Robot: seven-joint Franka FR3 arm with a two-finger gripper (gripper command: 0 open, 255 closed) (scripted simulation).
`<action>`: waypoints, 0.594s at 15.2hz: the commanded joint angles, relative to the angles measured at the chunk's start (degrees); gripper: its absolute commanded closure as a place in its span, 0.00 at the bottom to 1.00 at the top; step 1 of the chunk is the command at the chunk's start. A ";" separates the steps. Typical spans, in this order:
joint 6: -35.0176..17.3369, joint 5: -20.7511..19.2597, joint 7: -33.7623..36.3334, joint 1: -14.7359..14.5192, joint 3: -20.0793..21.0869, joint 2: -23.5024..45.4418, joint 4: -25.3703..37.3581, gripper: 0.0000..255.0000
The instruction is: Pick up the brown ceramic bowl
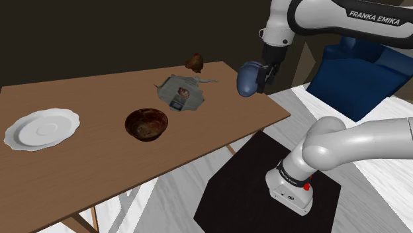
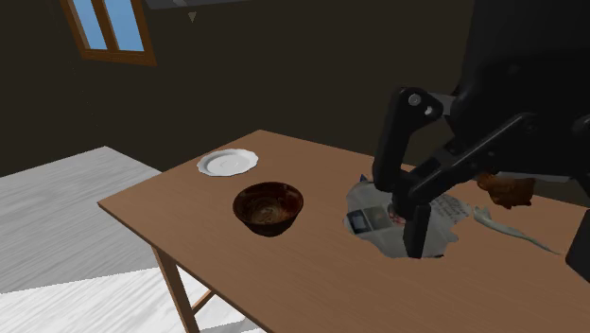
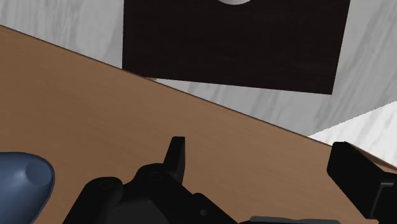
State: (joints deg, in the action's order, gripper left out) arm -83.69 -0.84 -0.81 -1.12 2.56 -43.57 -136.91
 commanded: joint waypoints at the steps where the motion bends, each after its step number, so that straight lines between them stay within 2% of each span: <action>1: 0.00 0.00 0.00 0.00 0.00 0.00 0.00 0.00; 9: -14.39 6.05 -0.06 -1.66 -0.18 13.32 -0.50 0.00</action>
State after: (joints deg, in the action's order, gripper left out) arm -96.06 4.39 -0.75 -2.54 2.39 -32.05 -137.38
